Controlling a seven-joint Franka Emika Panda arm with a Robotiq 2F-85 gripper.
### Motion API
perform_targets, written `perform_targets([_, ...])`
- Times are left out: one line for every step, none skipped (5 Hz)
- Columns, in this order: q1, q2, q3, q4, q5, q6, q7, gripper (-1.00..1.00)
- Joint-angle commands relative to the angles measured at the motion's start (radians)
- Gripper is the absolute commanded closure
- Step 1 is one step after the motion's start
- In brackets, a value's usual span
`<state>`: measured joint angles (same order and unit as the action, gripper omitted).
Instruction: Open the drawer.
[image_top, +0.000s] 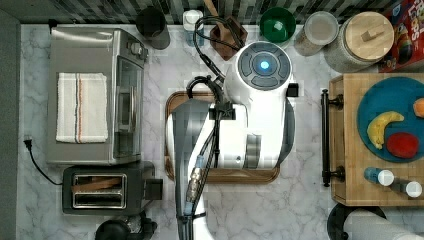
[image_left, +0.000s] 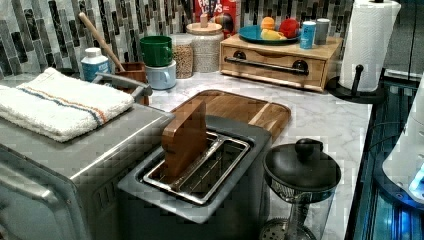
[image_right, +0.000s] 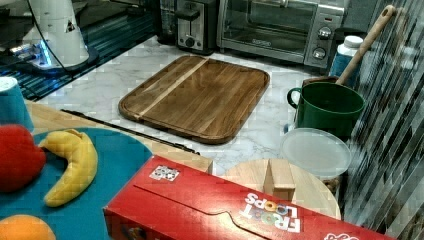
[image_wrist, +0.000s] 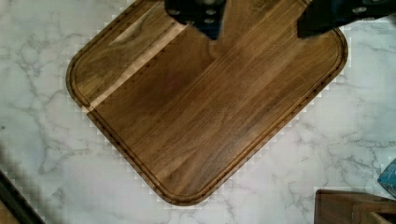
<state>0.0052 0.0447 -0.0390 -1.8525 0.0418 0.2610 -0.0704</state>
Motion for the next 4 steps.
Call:
perform_targets([0.000,0.000,0.001,-0.001,0.004,0.003,-0.001,-1.00])
perform_targets([0.001,0.000,-0.001,-0.001,0.004,0.003,-0.001,-1.00])
perform_targets([-0.012,-0.015,-0.007,-0.039,-0.005,0.010,-0.113,-1.00])
perform_targets([-0.037,-0.041,-0.026,-0.099,0.002,0.047,-0.271,-1.00])
